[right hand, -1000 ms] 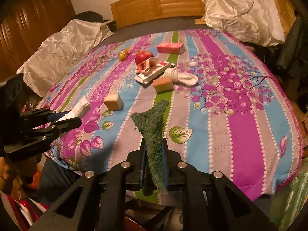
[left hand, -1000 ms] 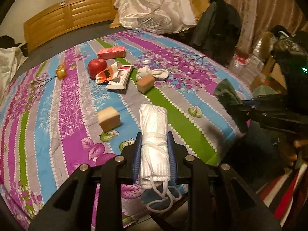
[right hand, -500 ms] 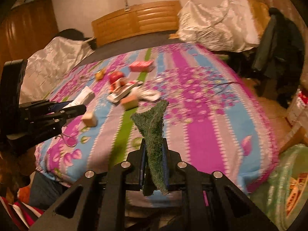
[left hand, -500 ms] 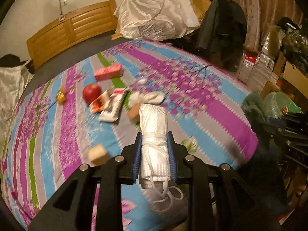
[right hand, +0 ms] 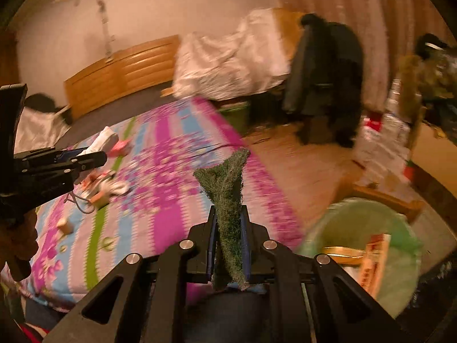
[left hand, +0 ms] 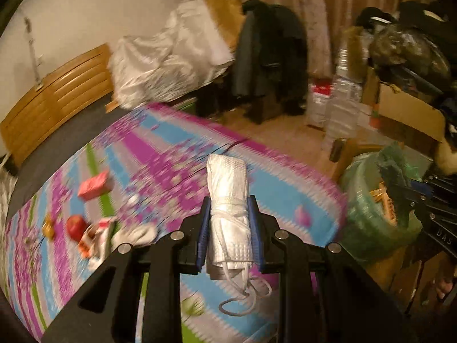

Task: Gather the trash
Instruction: 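Carry the white mask in left gripper while right carries green scrubber to the bin, then open the left gripper to drop the mask while right opens to drop the scrubber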

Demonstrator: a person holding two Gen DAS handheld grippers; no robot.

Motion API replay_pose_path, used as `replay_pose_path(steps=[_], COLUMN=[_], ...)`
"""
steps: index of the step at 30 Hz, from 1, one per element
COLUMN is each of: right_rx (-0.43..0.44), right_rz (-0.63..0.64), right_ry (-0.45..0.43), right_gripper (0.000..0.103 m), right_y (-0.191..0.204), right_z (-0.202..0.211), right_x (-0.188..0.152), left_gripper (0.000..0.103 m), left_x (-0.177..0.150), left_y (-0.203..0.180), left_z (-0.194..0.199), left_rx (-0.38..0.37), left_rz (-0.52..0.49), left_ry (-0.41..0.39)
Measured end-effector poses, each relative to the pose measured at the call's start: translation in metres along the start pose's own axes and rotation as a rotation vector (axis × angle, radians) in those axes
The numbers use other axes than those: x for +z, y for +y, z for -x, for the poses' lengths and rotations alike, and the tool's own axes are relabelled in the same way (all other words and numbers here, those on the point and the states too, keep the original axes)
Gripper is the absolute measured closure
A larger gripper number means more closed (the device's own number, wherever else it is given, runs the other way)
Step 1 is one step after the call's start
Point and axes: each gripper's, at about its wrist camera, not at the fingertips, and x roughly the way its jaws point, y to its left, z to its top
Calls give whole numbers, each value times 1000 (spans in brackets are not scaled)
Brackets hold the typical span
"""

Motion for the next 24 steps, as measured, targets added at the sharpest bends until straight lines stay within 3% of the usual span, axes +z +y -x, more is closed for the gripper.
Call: replay_pose_path(steps=[13,24], right_rx=[-262,-356], right_rz=[-183,-255], right_ry=[-113,-140], right_gripper=[87,87], right_y=[-143,-191], right_z=[68,97], right_x=[-3,-15], left_gripper=[79,79], left_x=[58,72], left_y=[-121,-200], left_z=[-37,-55], left_rx=[-134,-216], left_rz=[-197,-318], left_ry=[-34,-37])
